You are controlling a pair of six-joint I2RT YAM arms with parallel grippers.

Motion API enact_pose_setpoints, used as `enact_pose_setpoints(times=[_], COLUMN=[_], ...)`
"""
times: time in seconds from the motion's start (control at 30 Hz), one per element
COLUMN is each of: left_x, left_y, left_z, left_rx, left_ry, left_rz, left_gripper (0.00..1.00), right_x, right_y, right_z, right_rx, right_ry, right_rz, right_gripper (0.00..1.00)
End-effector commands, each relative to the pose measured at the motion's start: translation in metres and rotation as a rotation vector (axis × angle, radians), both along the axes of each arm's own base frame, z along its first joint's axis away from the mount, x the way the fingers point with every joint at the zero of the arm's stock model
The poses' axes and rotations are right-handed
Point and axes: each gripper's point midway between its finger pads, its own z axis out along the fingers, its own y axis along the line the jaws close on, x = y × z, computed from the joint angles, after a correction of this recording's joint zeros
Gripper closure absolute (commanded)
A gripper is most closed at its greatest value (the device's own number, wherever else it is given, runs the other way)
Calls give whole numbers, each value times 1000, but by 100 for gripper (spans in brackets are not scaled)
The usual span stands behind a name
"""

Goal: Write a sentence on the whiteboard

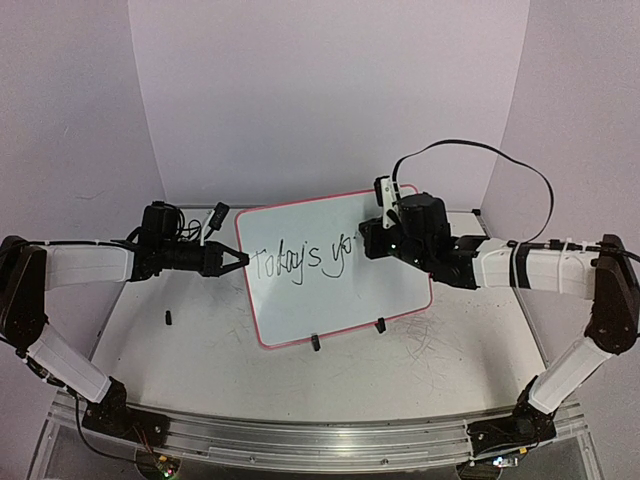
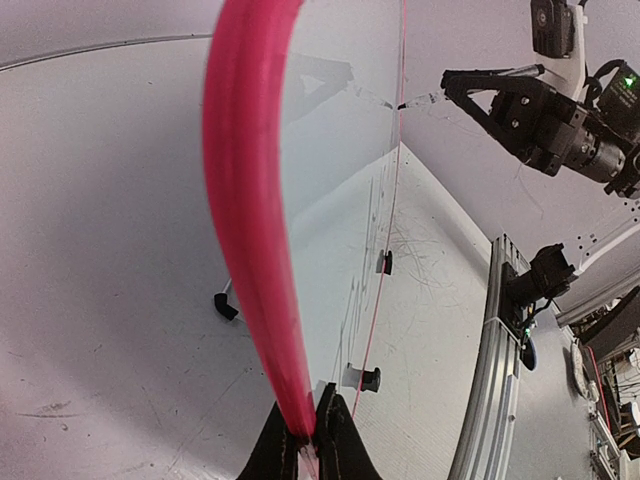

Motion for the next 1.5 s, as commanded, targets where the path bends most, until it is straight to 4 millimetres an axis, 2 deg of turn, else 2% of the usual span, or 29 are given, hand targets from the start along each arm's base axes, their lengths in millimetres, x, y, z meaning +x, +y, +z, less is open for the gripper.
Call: enact_pose_setpoints(times=[0.0,0.23,0.73,0.83,1.0,1.17,1.47], left_x=[22,22,22,22,21,21,22], left_y=[13,12,13,12,12,13,13], left_z=[-22,-22,-23,-23,-22,-22,-22], left_rx=[126,125,127,126,126,125,126], left_ry=[-29,-29,-24,-26,-26,-27,-29], left_rz=[110,108,107,107,107,108,109], left_gripper=[100,100,100,100,100,100,100], right_x=[7,6,-13,-9,2,13,16], right_y=[11,9,-5,-12,-19,-13,-7], right_z=[17,5,-21,-17,2,13,8], right_rx=[35,22,4,-5,-3,-3,-12], right_ry=[-40,-19,48,30,-15,-38,-29], right_rz=[12,3,-21,-55,-101,-97,-87], right_gripper=[100,100,100,100,100,100,100])
